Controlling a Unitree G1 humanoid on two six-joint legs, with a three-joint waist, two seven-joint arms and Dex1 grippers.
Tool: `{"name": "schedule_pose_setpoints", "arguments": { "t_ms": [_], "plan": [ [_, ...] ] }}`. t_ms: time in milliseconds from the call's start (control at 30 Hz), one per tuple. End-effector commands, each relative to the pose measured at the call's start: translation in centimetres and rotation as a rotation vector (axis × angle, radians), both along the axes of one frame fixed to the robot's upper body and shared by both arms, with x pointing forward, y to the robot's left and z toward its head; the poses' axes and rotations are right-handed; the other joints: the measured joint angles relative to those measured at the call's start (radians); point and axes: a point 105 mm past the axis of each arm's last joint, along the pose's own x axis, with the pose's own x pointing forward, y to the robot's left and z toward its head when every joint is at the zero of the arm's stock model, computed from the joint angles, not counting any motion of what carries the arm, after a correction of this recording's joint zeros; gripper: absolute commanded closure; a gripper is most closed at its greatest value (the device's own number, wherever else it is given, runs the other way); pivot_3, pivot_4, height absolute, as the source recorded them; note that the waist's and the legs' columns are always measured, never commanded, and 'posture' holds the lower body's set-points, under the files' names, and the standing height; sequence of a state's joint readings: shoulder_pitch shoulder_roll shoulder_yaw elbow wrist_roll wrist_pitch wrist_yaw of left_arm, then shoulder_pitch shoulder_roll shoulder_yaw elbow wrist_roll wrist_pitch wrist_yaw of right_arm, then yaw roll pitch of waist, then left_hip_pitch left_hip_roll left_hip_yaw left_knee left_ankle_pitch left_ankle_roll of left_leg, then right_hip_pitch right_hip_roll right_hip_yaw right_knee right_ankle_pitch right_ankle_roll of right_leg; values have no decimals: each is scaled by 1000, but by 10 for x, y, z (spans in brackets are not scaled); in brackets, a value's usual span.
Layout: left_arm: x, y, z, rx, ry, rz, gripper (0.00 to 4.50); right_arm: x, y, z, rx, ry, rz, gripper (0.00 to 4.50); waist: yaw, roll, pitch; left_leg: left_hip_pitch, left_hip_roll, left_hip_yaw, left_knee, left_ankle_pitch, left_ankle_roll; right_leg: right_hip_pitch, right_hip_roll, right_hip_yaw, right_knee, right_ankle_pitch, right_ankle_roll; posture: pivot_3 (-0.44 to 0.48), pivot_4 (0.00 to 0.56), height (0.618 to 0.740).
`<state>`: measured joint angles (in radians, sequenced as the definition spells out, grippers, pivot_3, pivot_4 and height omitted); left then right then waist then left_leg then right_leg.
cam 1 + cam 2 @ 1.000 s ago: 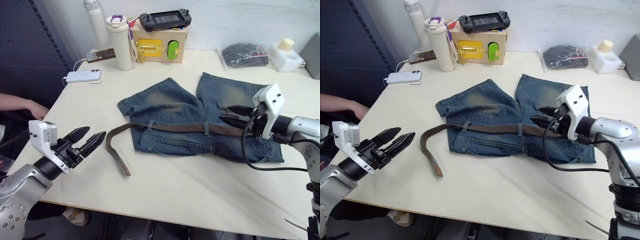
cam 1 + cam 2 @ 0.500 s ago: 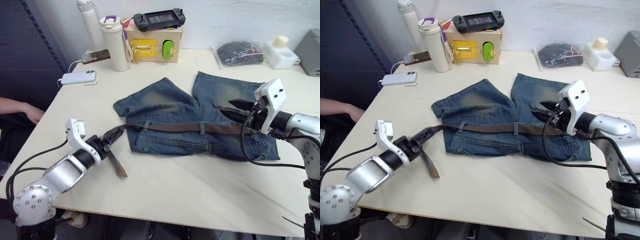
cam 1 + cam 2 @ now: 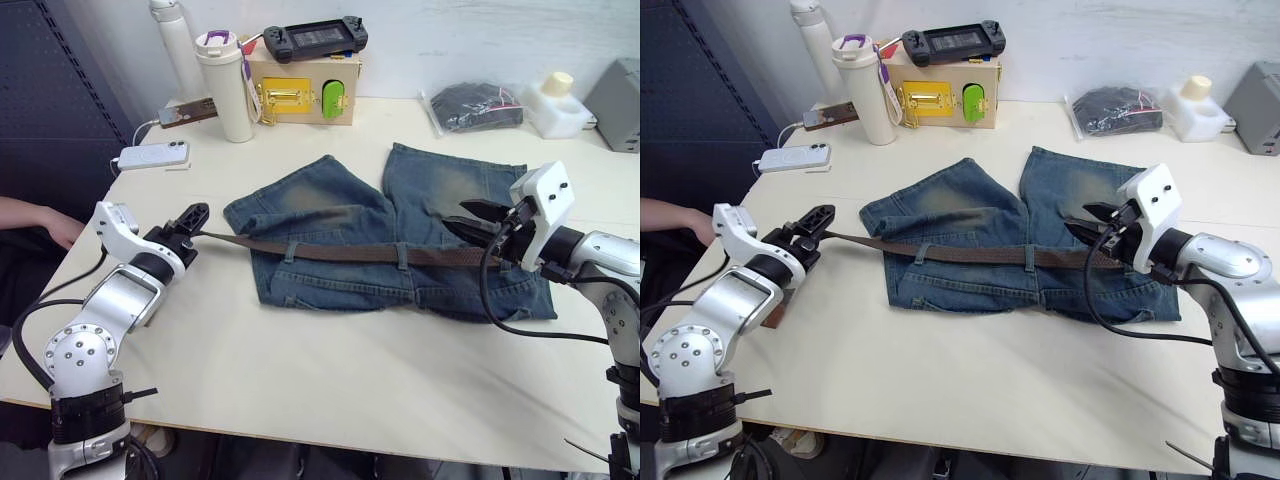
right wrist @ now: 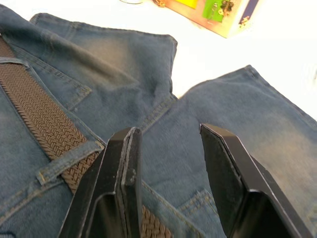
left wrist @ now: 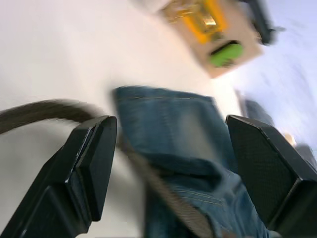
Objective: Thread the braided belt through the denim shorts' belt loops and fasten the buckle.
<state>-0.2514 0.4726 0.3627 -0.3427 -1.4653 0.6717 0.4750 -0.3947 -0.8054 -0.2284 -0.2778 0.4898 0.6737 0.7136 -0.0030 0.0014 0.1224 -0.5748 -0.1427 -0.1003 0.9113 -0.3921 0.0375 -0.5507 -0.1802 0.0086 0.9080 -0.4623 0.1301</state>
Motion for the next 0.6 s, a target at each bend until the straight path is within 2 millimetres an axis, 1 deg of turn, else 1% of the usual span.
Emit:
{"name": "schedule_pose_setpoints", "arguments": {
  "t_ms": [33, 100, 167, 233, 300, 333, 400, 500, 600],
  "plan": [
    [-13, -6, -15, 161, -1, -45, 620, -7, 0, 7, -50, -56, 3, 2454, -1, 0, 0, 1, 0, 0, 0, 0, 0, 0, 0, 0, 0, 0, 0, 0, 150, 645],
    [-19, -19, -14, 249, -34, -133, 620, -8, 0, 2, -87, -38, 18, 2454, -2, 0, 0, 1, 0, 0, -1, 0, -1, 0, 0, 0, 0, 0, 0, 0, 150, 645],
    [-25, -39, 3, 322, -140, -261, 620, -6, -1, 3, -112, -24, 43, 2454, -1, 0, 0, 1, 0, 0, -1, 1, -1, 0, 0, 0, 0, 0, 0, 0, 150, 645],
    [-32, -57, 18, 405, -236, -412, 620, 0, -5, 6, -141, -1, 74, 2454, 2, 0, 0, 0, 0, 0, -1, 1, -1, 0, 0, 0, 0, 0, 0, 0, 150, 645],
    [-34, -66, 17, 549, -274, -568, 620, 3, -10, 6, -176, 56, 143, 2454, 5, 0, 0, -1, -1, 0, 0, 1, 0, 0, 0, 0, -1, 0, 0, 0, 150, 645],
    [-33, -66, 12, 628, -279, -657, 620, 6, -16, 5, -196, 101, 177, 2454, 2, 0, 0, -1, -1, 0, 0, 1, 0, 0, 0, 0, -1, 0, 0, 0, 150, 645],
    [-31, -62, 5, 709, -278, -760, 620, 12, -27, 3, -211, 162, 204, 2454, -2, 0, 0, 0, -1, 0, -2, 1, -1, 0, -1, -1, -2, 0, 0, 0, 150, 645],
    [-7, -49, 2, 745, -257, -814, 620, 20, -40, 3, -199, 262, 223, 2454, -4, 0, 1, 0, -1, 1, -3, 1, -1, -1, -2, -2, -2, 0, -1, 0, 150, 645],
    [6, -44, -3, 783, -248, -852, 620, 25, -43, 1, -182, 315, 248, 2454, -10, 0, 1, -2, 0, 0, -3, 2, -2, -3, -2, -3, -3, 0, -1, 0, 150, 645]
  ]
}}
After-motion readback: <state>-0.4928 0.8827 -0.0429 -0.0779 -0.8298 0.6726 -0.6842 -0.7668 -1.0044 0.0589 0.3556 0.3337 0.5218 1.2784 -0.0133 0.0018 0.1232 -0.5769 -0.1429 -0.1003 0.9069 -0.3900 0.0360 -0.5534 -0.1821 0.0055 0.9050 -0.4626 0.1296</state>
